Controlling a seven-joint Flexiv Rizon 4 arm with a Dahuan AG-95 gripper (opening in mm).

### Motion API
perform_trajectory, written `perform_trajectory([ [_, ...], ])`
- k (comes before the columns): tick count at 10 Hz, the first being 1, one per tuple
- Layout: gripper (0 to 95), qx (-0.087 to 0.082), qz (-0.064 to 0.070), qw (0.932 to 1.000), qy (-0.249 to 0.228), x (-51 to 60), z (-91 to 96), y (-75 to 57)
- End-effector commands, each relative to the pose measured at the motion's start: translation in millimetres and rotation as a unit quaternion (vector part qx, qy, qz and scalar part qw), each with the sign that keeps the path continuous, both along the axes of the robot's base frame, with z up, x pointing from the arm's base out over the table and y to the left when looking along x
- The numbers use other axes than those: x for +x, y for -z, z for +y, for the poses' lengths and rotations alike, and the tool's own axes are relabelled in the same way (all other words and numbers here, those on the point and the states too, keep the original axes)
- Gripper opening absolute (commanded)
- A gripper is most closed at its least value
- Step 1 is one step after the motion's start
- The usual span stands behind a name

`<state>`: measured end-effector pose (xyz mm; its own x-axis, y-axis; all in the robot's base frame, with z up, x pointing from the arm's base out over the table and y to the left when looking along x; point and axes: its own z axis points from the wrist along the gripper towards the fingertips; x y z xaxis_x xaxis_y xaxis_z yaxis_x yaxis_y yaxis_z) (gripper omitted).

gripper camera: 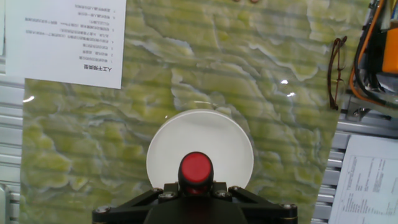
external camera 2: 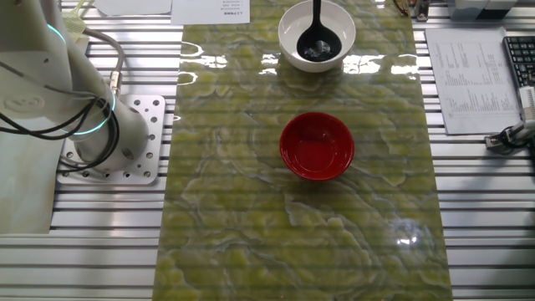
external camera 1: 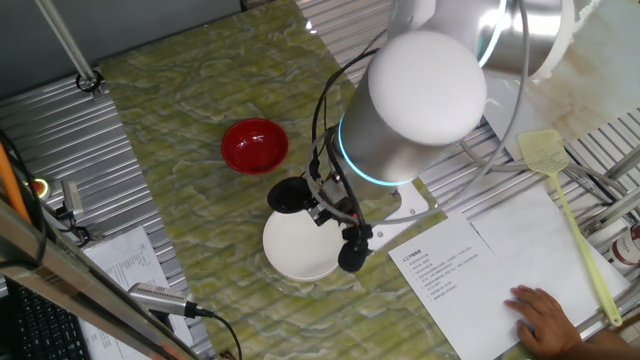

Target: Scoop water with a large spoon from one bowl to another

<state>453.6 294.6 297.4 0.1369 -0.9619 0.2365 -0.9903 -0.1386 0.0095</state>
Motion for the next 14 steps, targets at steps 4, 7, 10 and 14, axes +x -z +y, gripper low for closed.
perform_trajectory([
  [4,0.0,0.001,-0.001,1.0000,0.002,-1.1,-1.5,0.0],
  [7,0.0,0.002,0.000,1.0000,0.002,-1.1,-1.5,0.0],
  [10,0.0,0.004,0.003,1.0000,0.003,-1.1,-1.5,0.0],
  [14,0.0,0.014,0.003,0.9999,0.010,-1.1,-1.5,0.0],
])
